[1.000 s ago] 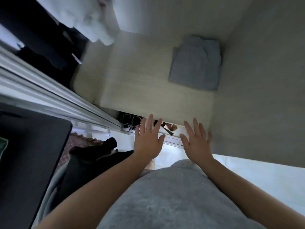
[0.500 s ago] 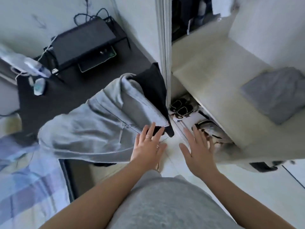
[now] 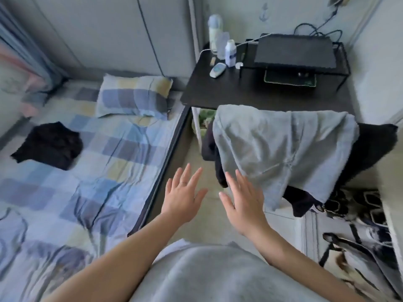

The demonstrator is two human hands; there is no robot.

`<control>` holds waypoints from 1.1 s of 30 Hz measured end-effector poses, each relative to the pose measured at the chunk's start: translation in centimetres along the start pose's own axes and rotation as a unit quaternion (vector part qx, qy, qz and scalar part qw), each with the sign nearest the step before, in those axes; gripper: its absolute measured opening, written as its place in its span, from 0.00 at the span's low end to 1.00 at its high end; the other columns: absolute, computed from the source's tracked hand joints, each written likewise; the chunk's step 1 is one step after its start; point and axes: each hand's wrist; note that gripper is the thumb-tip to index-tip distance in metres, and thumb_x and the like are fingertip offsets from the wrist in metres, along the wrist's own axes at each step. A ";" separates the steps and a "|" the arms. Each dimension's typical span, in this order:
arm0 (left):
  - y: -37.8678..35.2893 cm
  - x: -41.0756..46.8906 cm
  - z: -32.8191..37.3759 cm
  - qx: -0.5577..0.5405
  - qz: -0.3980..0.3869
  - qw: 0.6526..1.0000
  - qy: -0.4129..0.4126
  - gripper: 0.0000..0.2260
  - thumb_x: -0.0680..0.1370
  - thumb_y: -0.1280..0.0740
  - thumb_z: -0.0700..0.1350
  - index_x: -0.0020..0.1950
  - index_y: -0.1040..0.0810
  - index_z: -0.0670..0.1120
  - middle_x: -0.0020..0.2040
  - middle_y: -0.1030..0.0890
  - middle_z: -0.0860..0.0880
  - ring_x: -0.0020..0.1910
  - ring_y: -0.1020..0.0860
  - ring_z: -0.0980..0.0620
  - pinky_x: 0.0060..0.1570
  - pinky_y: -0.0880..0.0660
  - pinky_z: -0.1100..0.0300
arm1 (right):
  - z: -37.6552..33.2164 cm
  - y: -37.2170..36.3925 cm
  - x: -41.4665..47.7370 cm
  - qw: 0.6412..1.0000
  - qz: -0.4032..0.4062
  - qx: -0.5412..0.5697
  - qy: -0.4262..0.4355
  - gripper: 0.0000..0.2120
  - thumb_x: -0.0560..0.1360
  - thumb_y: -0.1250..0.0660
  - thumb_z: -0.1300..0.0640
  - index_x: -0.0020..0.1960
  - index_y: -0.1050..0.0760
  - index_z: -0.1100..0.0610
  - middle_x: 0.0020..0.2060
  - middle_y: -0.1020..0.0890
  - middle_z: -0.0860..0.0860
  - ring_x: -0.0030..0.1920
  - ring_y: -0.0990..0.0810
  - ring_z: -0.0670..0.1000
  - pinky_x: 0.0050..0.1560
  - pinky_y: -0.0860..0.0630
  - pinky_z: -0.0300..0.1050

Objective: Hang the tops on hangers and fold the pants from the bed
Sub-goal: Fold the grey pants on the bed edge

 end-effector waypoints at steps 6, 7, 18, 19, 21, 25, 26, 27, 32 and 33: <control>3.8 -4.6 -12.3 -0.039 0.057 0.990 0.125 0.28 0.82 0.50 0.65 0.81 0.51 0.62 0.83 0.53 0.53 0.81 0.57 0.49 0.78 0.54 0.44 | -10.8 -6.3 2.8 0.990 -0.071 -0.048 0.108 0.28 0.83 0.49 0.40 0.81 0.49 0.42 0.82 0.51 0.47 0.81 0.52 0.50 0.77 0.54 0.62; 4.3 -5.6 -14.5 -0.043 0.065 0.987 0.141 0.28 0.82 0.50 0.65 0.81 0.52 0.62 0.83 0.53 0.53 0.81 0.57 0.49 0.78 0.54 0.44 | -12.8 -7.6 3.1 0.987 -0.078 -0.055 0.130 0.28 0.83 0.49 0.40 0.81 0.49 0.43 0.82 0.50 0.48 0.81 0.52 0.51 0.77 0.52 0.63; 7.9 -19.0 -37.1 -0.095 0.143 0.919 0.355 0.28 0.82 0.49 0.64 0.81 0.49 0.61 0.83 0.52 0.53 0.81 0.53 0.48 0.78 0.49 0.45 | -33.2 -24.9 4.3 0.935 -0.194 -0.090 0.281 0.28 0.83 0.47 0.40 0.81 0.50 0.40 0.81 0.50 0.45 0.80 0.49 0.47 0.76 0.58 0.60; 8.0 -20.2 -38.4 -0.103 0.149 0.910 0.374 0.28 0.82 0.49 0.64 0.81 0.49 0.61 0.83 0.51 0.52 0.81 0.53 0.47 0.77 0.49 0.46 | -34.6 -26.0 4.2 0.928 -0.210 -0.092 0.294 0.28 0.83 0.48 0.38 0.81 0.51 0.40 0.81 0.50 0.45 0.80 0.49 0.47 0.76 0.58 0.60; 7.9 -22.3 -40.7 -0.121 0.161 0.886 0.417 0.28 0.82 0.48 0.64 0.81 0.48 0.61 0.83 0.49 0.51 0.81 0.52 0.47 0.77 0.49 0.46 | -37.2 -28.1 4.2 0.911 -0.240 -0.102 0.319 0.29 0.81 0.52 0.35 0.80 0.51 0.39 0.81 0.50 0.45 0.80 0.49 0.48 0.76 0.57 0.61; 7.4 -25.4 -43.9 -0.167 0.191 0.835 0.489 0.27 0.82 0.46 0.62 0.81 0.45 0.59 0.83 0.47 0.50 0.81 0.51 0.47 0.77 0.48 0.46 | -41.4 -32.0 4.7 0.878 -0.292 -0.124 0.358 0.28 0.83 0.51 0.37 0.80 0.52 0.39 0.81 0.51 0.44 0.80 0.50 0.48 0.76 0.58 0.60; 7.4 -25.7 -44.2 -0.175 0.193 0.828 0.497 0.27 0.83 0.46 0.61 0.81 0.45 0.58 0.83 0.47 0.50 0.81 0.50 0.47 0.77 0.48 0.46 | -42.0 -32.5 4.9 0.875 -0.297 -0.124 0.362 0.28 0.83 0.50 0.38 0.80 0.52 0.39 0.81 0.51 0.44 0.80 0.50 0.48 0.76 0.59 0.60; 7.3 -26.2 -44.9 -0.184 0.196 0.815 0.513 0.27 0.83 0.46 0.61 0.81 0.44 0.58 0.82 0.47 0.50 0.81 0.50 0.47 0.77 0.48 0.46 | -43.1 -33.6 5.2 0.866 -0.307 -0.126 0.374 0.28 0.83 0.49 0.38 0.80 0.52 0.39 0.81 0.51 0.44 0.80 0.50 0.48 0.76 0.59 0.60; 8.0 -26.7 -47.9 -0.213 0.216 0.758 0.577 0.26 0.83 0.44 0.59 0.81 0.44 0.59 0.82 0.47 0.51 0.81 0.51 0.49 0.77 0.48 0.44 | -48.2 -38.2 7.4 0.822 -0.354 -0.140 0.423 0.28 0.82 0.47 0.39 0.80 0.48 0.41 0.81 0.48 0.46 0.80 0.48 0.49 0.76 0.58 0.61; 8.4 -26.5 -48.6 -0.216 0.219 0.749 0.587 0.26 0.83 0.44 0.59 0.81 0.44 0.59 0.82 0.47 0.51 0.81 0.51 0.49 0.77 0.48 0.44 | -49.2 -39.0 8.0 0.814 -0.362 -0.146 0.431 0.28 0.82 0.47 0.40 0.80 0.48 0.41 0.81 0.48 0.46 0.80 0.48 0.49 0.76 0.59 0.61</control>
Point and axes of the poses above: each hand's wrist, its own x-axis towards the middle knuckle, its own y-axis out of the back of the hand, z = x × y
